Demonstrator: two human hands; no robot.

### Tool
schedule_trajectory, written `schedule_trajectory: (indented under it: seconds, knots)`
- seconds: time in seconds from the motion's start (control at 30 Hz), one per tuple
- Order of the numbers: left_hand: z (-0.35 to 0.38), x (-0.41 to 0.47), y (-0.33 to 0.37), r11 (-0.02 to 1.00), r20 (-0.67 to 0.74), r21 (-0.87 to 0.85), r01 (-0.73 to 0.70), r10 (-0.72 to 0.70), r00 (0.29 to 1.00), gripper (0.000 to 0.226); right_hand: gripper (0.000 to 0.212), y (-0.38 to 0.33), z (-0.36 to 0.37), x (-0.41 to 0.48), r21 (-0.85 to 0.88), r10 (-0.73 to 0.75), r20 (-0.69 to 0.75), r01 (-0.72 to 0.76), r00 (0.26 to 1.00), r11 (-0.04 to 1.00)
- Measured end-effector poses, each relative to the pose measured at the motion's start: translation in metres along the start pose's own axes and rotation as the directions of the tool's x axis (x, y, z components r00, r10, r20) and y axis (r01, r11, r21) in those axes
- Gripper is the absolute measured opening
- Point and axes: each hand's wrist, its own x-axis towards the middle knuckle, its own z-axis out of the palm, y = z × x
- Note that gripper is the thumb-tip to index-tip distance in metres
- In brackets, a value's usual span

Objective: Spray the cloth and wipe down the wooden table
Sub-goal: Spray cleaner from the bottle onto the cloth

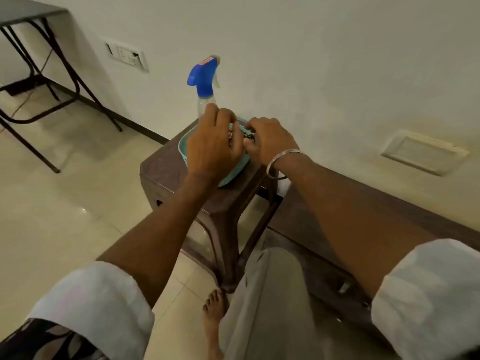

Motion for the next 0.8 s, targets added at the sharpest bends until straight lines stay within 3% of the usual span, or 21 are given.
schedule_trajectory:
  seconds: [0.1, 0.27, 0.4, 0.5, 0.63, 0.7, 0.8]
  knots:
    - [0.001, 0.003, -0.02, 0.967, -0.084, -0.042, 0.251, -0.254, 0.964, 0.032, 0.051, -0.014, 0.01, 0.017, -0.078, 0.035, 0.088, -0.029, 0.996, 0.997]
    - [0.011, 0.011, -0.04, 0.907, -0.112, -0.129, 0.4, -0.414, 0.903, 0.061, 0.057, -0.024, 0.022, 0.033, -0.115, 0.209, 0.181, -0.191, 0.961, 0.975]
    - [0.021, 0.021, -0.049, 0.849, 0.01, -0.208, 0.486, -0.495, 0.869, 0.072, 0.061, -0.026, 0.025, 0.041, -0.164, 0.232, 0.216, -0.199, 0.949, 0.966]
    - [0.025, 0.03, -0.053, 0.801, 0.152, -0.301, 0.518, -0.496, 0.855, 0.057, 0.057, -0.028, 0.027, 0.045, -0.152, 0.244, 0.202, -0.216, 0.949, 0.965]
    - [0.028, 0.041, -0.057, 0.688, 0.328, -0.432, 0.583, -0.482, 0.812, 0.026, 0.043, -0.027, 0.028, 0.045, 0.221, 0.353, 0.091, -0.365, 0.931, 0.904]
    - [0.028, 0.047, -0.055, 0.686, 0.324, -0.483, 0.544, -0.437, 0.839, 0.025, 0.031, -0.02, 0.024, 0.046, 0.475, 0.443, 0.01, -0.395, 0.896, 0.787]
    - [0.029, 0.057, -0.043, 0.708, 0.279, -0.524, 0.474, -0.383, 0.88, 0.023, 0.019, 0.001, 0.007, 0.039, 0.757, 0.559, 0.001, -0.366, 0.829, 0.542]
